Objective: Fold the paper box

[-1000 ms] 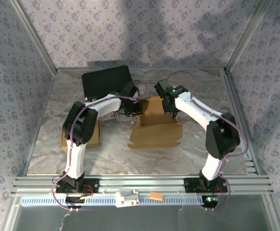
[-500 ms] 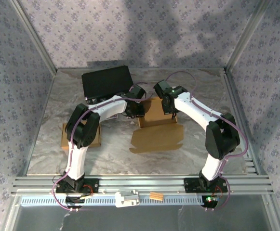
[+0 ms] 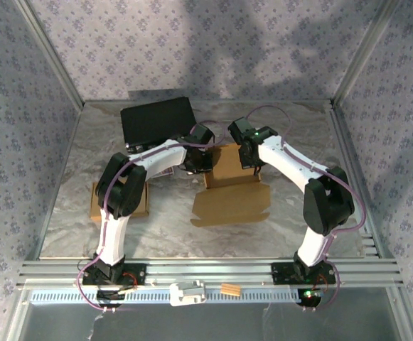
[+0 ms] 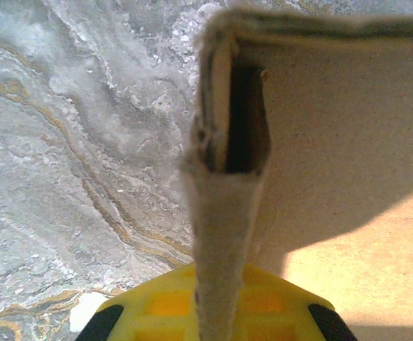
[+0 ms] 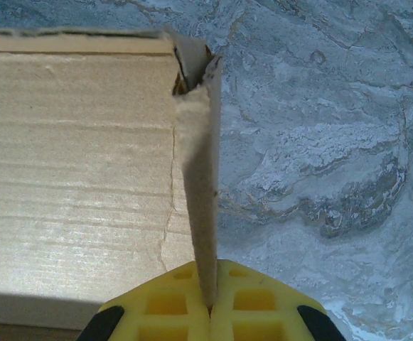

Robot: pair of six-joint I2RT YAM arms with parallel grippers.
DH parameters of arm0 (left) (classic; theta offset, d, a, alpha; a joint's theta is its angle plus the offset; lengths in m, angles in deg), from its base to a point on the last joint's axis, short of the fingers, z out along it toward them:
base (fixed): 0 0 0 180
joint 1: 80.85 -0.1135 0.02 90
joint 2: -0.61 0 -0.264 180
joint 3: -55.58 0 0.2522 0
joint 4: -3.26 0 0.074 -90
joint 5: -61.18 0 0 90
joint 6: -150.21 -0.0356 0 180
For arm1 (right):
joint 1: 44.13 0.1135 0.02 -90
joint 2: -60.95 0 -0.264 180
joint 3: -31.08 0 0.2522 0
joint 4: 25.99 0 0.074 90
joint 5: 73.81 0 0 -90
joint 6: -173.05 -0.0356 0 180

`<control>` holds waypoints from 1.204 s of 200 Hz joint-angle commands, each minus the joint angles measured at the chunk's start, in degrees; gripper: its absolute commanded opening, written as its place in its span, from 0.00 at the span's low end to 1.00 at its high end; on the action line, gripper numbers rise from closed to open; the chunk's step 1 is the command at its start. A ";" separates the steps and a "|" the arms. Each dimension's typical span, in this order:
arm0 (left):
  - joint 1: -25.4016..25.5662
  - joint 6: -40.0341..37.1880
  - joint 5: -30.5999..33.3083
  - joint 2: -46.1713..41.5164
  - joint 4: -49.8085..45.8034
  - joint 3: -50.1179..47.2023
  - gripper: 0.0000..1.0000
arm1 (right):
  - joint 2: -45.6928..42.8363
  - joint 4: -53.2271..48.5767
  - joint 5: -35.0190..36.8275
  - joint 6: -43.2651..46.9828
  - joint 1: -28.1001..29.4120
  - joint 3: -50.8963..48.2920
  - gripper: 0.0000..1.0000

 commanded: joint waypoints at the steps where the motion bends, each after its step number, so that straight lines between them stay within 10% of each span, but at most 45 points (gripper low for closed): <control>1: 0.39 1.07 3.58 -1.19 -4.30 1.07 0.00 | -1.17 -2.05 1.41 -0.93 -0.39 -0.56 0.00; 57: 0.82 1.46 6.85 -5.54 -7.81 3.13 0.32 | 0.26 -2.42 -1.21 -0.94 -2.44 -1.13 0.00; 178: -0.33 2.61 3.67 -11.45 -9.60 4.53 0.36 | 5.66 -2.70 -7.33 -2.96 -8.75 -2.80 0.00; 241: -1.31 2.97 8.47 -20.06 -11.50 3.31 0.36 | 7.18 -5.82 -23.55 -25.26 -19.78 -7.44 0.00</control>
